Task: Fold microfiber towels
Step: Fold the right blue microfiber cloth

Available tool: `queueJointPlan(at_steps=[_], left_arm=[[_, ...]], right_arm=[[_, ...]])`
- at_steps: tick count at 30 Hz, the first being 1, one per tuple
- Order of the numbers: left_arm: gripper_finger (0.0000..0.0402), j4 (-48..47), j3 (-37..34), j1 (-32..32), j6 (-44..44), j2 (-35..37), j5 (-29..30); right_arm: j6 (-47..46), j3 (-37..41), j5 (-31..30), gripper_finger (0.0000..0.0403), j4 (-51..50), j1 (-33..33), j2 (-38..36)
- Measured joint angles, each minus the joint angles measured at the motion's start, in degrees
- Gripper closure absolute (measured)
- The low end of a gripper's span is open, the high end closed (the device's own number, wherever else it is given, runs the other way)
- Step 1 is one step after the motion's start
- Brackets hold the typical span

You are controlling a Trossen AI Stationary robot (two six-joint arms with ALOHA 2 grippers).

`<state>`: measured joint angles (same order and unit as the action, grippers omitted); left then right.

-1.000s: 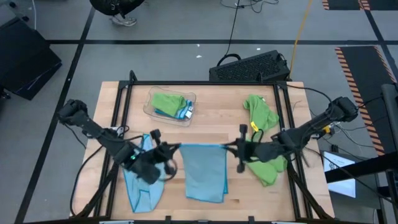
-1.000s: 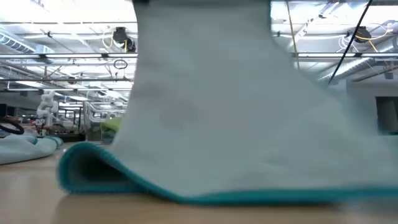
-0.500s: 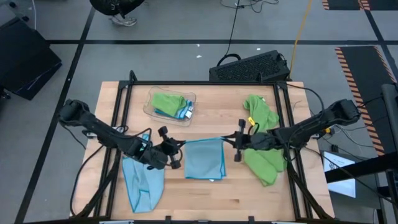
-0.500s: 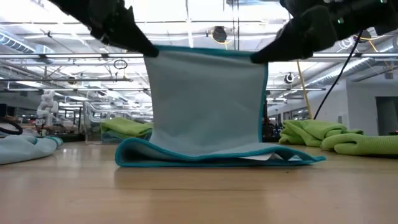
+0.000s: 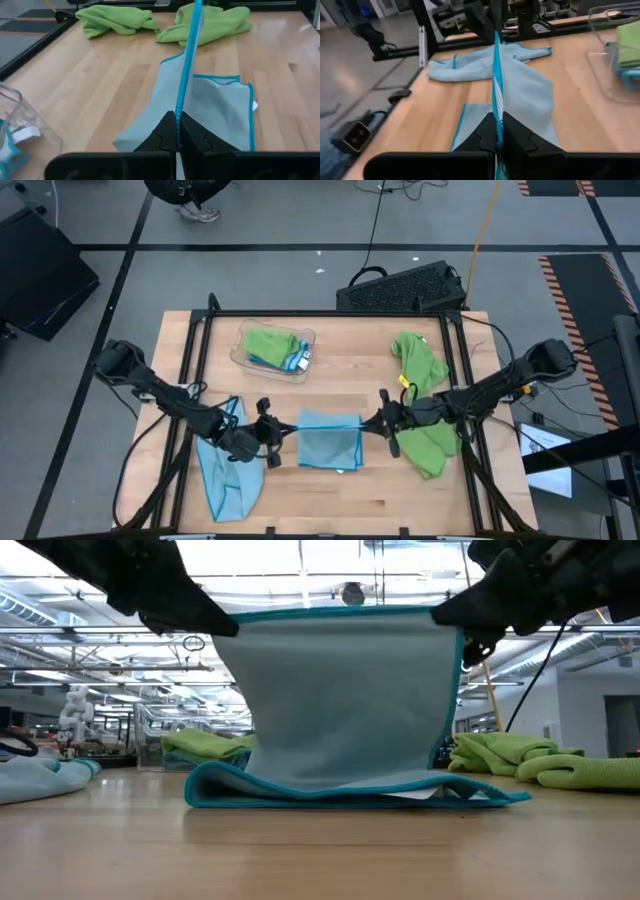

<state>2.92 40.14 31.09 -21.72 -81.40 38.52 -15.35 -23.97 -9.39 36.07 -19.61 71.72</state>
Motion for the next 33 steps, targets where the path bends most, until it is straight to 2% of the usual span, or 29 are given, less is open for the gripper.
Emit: queueJointPlan(at_steps=[7,11,17,25,33], left_arm=[[0.0396,4.44,-1.76,0.04,-1.33,-2.97,-2.09],[0.0395,4.94,-1.93,0.56,-2.83,-4.88,-3.47],[0.0397,6.22,-1.97,1.15,-4.48,-7.55,-6.18],[0.0396,10.44,-1.88,1.79,-6.03,-12.02,-10.77],[0.0391,13.89,-1.91,1.66,-5.61,-15.94,-11.61]], right_arm=[[-3.95,1.46,0.79,0.0396,5.34,-0.75,5.78],[-6.71,1.49,4.89,0.0396,10.38,-0.95,11.00],[-8.94,1.51,6.54,0.0396,15.58,-1.69,16.77],[-9.45,1.49,6.67,0.0396,15.90,-3.15,17.27],[-9.40,1.51,6.38,0.0396,15.37,-3.75,17.27]])
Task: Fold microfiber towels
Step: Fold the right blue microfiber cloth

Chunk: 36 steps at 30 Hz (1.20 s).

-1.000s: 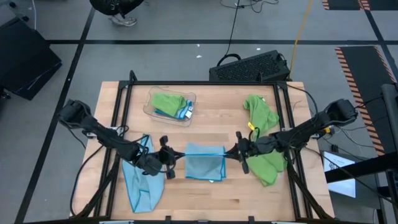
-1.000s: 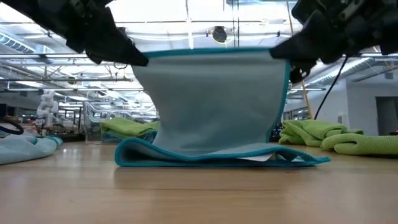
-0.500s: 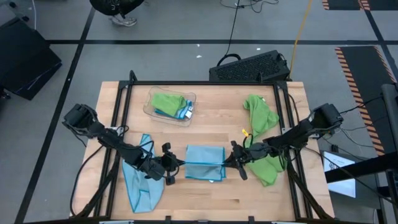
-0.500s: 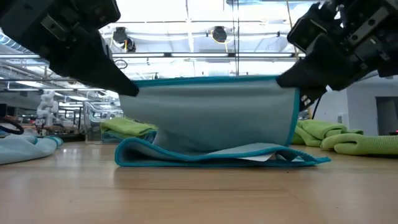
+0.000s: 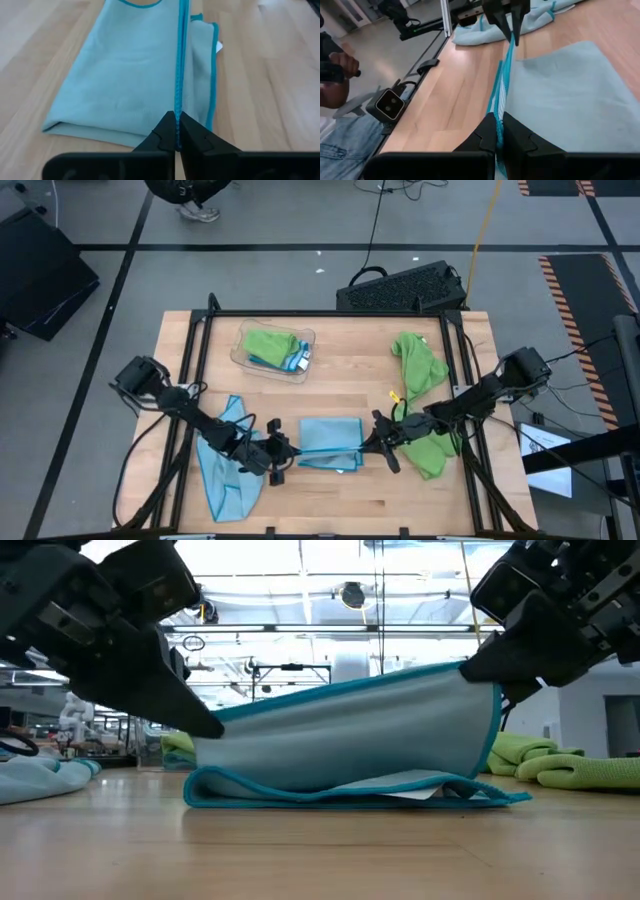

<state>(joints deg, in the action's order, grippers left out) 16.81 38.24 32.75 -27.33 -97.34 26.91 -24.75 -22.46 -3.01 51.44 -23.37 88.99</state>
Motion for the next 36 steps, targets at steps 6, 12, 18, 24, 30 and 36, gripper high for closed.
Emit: queueJointPlan(at_steps=[6,12,18,24,30,36], left_arm=[[0.0391,-0.58,-0.04,0.03,2.04,0.40,1.87],[0.0397,-1.74,-0.11,-0.16,4.75,0.35,6.67],[0.0393,-0.39,0.22,-1.10,12.05,3.49,11.71],[0.0391,-1.34,0.24,-2.03,21.90,11.30,22.76],[0.0397,-3.27,0.24,-6.79,26.85,18.13,22.61],[0.0393,-4.37,0.23,-10.37,26.09,19.00,16.44]], right_arm=[[0.07,-1.25,0.18,0.0390,0.69,-0.01,3.34],[1.78,-3.40,0.60,0.0373,0.38,0.45,6.52],[4.89,-3.48,0.35,0.0386,-1.21,2.31,-0.18],[11.94,-3.54,-1.67,0.0396,-8.72,4.82,-10.40],[14.80,-3.55,-4.68,0.0398,-17.28,9.38,-18.97],[14.36,-3.48,-4.46,0.0398,-19.13,9.79,-19.94]])
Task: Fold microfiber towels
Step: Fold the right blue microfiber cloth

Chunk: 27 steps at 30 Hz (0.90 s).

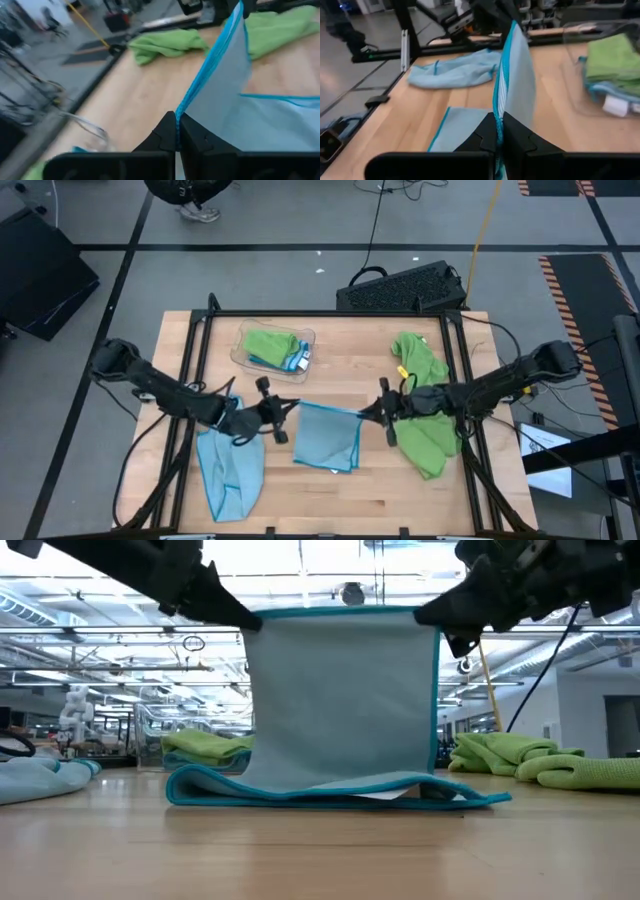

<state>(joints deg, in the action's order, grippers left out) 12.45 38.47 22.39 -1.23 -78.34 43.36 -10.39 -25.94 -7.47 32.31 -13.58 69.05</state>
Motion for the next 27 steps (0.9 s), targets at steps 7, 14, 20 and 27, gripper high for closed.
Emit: queueJointPlan(at_steps=[7,14,20,27], left_arm=[[0.0391,0.06,-3.37,0.73,-8.53,-2.71,-4.05],[0.0393,1.84,-6.31,3.63,-13.16,-3.65,-6.87],[0.0397,6.51,-6.33,3.27,-9.20,-3.59,-3.44],[0.0396,8.29,-6.25,0.02,-8.33,-3.59,-1.31]], right_arm=[[-4.00,1.47,-0.34,0.0398,-0.02,-1.21,4.15],[-3.78,1.56,0.16,0.0398,5.10,-1.03,9.47],[0.99,1.71,0.24,0.0398,6.00,3.58,5.88],[5.15,1.69,0.52,0.0398,2.01,9.07,-1.74]])
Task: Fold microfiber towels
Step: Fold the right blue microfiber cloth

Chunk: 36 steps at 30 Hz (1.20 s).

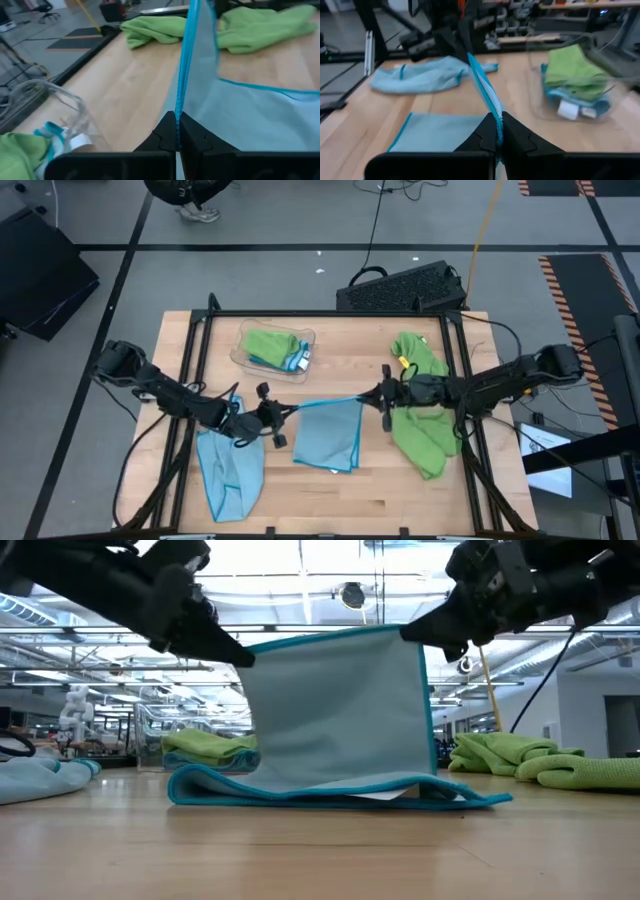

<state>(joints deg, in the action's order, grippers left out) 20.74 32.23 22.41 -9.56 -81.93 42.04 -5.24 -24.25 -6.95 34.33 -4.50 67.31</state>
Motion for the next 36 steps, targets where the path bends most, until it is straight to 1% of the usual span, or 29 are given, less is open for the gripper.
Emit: queueJointPlan(at_steps=[5,8,12,15,18,21,27,32,36], left_arm=[[0.0391,0.78,0.00,-1.17,0.28,0.00,-1.50],[0.0394,0.39,0.00,-1.15,0.31,0.00,-2.27],[0.0394,-0.88,0.00,-1.13,-0.81,0.00,-7.06],[0.0391,-3.08,0.00,-1.13,-2.81,0.00,-9.03],[0.0397,-4.58,0.00,-0.89,-4.37,0.00,-9.22],[0.0392,-5.45,0.00,-0.78,-5.20,0.00,-10.42],[0.0397,-6.58,0.00,0.03,-7.98,-0.64,-13.97],[0.0389,-6.98,-0.01,1.56,-9.87,-2.09,-14.30],[0.0397,-7.00,-0.02,2.75,-11.15,-2.21,-14.65]], right_arm=[[-2.97,0.00,4.27,0.0398,-1.52,0.47,-1.22],[-4.54,0.00,4.36,0.0398,-3.17,-1.09,-0.43],[-6.46,0.00,4.05,0.0398,-3.18,-3.43,1.28],[-7.69,-0.02,3.97,0.0398,-1.52,-5.30,3.65],[-9.00,-0.02,3.84,0.0398,0.90,-6.89,6.33],[-9.61,-0.07,3.90,0.0398,3.70,-8.25,9.26],[-10.71,-0.07,3.96,0.0398,5.99,-9.64,13.63],[-13.16,-0.07,3.99,0.0398,8.26,-10.39,16.54],[-13.84,-0.10,4.01,0.0398,9.51,-11.43,18.99]])
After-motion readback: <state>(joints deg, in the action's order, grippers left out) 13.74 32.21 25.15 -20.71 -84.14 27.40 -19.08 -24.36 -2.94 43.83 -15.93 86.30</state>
